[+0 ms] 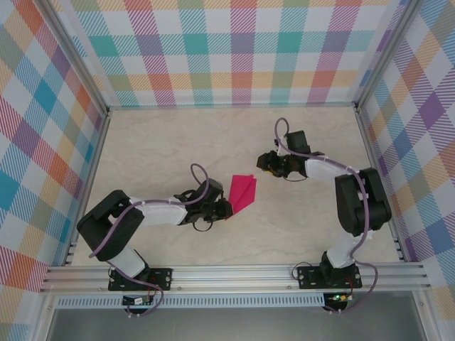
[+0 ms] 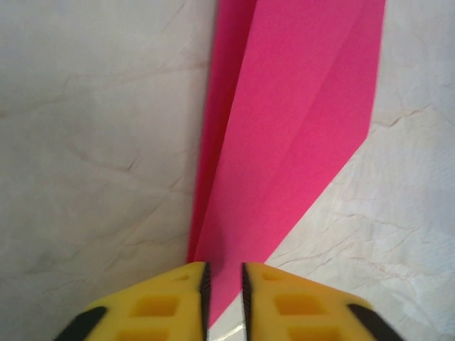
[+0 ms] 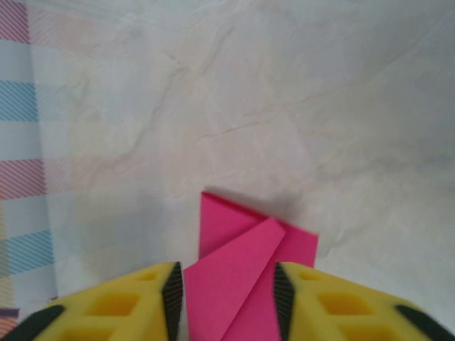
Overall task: Fold a paper plane with a square sheet of paper (pick it up from the middle)
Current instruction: Fourth fold the wing at the center of the table.
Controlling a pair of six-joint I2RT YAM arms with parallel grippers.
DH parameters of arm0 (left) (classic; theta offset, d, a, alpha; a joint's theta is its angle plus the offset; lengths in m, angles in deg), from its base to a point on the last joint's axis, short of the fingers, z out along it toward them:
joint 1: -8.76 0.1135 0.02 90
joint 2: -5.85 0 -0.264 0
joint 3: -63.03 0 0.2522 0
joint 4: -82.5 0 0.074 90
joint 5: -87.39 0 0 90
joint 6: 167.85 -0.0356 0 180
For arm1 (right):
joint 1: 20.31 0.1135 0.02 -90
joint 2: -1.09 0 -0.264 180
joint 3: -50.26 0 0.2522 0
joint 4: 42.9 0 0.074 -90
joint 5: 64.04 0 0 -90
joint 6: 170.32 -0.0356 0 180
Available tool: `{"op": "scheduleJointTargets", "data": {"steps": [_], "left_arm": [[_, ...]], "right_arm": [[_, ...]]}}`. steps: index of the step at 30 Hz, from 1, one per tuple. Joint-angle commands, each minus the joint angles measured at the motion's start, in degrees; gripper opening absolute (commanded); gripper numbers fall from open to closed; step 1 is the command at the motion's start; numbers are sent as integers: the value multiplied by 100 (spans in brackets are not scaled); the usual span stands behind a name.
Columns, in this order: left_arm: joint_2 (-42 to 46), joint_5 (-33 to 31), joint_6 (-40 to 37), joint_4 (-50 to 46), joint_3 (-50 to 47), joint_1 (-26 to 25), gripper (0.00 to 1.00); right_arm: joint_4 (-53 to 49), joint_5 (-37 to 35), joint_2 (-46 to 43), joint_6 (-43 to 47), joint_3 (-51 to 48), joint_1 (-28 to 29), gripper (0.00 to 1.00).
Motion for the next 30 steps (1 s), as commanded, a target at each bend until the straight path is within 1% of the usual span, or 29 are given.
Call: {"op": "scheduleJointTargets", "data": {"steps": [1,3,5,9,11,13,14,16,18,21,27,30], "left_arm": [[198,-425,-225,-634,496,44,30],[234,-889,-161,-1053,731,45,36],[271,-1341,-176,-1399,871,47,42],[384,-2054,-56,-2039,1028,95,52],[515,-2335,37,-2358,1016,132,60],[659,-2476,99,-2504,978,204,68],[723,-2486,98,-2559,946,245,73],[810,-2479,95,-2683,931,343,79],[888,-2480,154,-2796,891,426,85],[1007,-2345,182,-2814,793,598,90],[1146,-1644,203,-2643,610,1004,99],[1206,-1363,179,-2545,555,1136,100]], "right_arm": [[137,377,-247,-611,-548,64,49],[198,440,-324,-747,-696,134,56],[127,449,-281,-803,-675,264,58],[286,557,-23,-949,-616,479,58],[258,522,155,-990,-510,607,57],[334,527,300,-1052,-449,700,56],[373,542,362,-1057,-412,755,55],[373,534,463,-1025,-324,833,53],[532,643,581,-975,-282,901,48],[620,785,773,-874,-173,959,42],[811,915,1075,-802,-61,1025,33],[1016,972,1121,-813,-104,1064,28]]}}
